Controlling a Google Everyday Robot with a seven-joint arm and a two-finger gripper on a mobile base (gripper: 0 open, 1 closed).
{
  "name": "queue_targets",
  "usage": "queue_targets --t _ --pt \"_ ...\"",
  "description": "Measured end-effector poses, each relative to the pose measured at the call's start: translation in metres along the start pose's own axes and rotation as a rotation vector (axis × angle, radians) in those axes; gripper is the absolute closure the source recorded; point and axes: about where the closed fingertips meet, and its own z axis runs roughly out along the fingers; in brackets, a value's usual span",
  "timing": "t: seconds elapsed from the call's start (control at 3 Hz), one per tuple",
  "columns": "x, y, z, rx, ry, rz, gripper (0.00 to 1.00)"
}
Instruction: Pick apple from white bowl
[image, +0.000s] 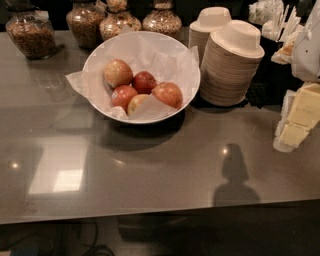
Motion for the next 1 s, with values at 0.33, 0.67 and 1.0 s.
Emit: queue_targets --t 0.33,0.67,1.0 --pt "0.0 0.0 0.0 0.0 0.0 0.0 0.0" --pt "-0.005 -0.005 -0.001 0.01 -0.033 -0.015 0.0" --pt "-0.044 -0.026 0.004 0.019 -0.14 -0.064 0.0"
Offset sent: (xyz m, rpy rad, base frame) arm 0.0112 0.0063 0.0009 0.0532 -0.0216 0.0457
